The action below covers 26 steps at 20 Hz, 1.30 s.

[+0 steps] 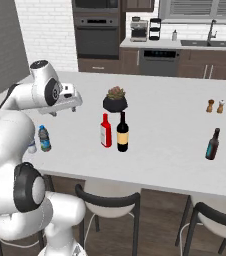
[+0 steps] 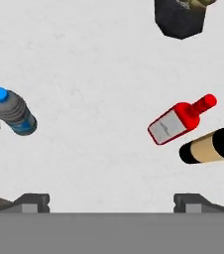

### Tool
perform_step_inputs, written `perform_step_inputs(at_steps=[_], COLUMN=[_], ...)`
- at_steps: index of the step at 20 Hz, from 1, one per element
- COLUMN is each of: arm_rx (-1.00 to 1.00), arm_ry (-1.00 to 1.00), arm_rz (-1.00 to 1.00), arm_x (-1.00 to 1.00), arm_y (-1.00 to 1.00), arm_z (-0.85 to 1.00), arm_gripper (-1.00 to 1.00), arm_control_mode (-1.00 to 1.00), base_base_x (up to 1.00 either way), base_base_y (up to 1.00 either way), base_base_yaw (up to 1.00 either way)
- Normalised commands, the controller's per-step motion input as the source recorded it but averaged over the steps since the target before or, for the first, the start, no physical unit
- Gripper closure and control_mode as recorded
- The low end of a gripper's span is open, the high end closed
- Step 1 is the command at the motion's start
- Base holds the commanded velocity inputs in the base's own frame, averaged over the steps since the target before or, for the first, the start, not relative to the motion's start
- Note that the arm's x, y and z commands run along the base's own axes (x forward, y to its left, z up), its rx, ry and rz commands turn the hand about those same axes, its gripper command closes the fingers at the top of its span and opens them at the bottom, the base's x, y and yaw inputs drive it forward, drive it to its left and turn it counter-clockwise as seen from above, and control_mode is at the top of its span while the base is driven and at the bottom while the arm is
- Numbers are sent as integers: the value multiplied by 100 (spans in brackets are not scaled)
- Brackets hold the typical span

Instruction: Move the plastic bottles in the middle to the plastics group, and the glass bottles in the middle to the glass group.

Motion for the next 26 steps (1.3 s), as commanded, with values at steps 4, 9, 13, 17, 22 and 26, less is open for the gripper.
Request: perform_step_inputs(at_steps=[4,9,13,17,22,26], arm_rx=[3,2,5,9,1,1], arm_ry=[0,0,-2,0,0,-2], arm_rz=[-40,-38,-22,0,0,6], arm_x=[-41,-35,-18,4,1,16], arm_y=[-91,-87,-82,-77,-14,-16], arm_z=[0,0,0,0,-1,0], arm_gripper=[-100,-100,-100,-100,-100,-100], arm_control_mode=[-100,-100,-100,-100,-100,-100], base_base_x=[0,0,0,0,0,0], base_base_y=[0,0,0,0,0,0], base_base_yaw=[0,0,0,0,0,0])
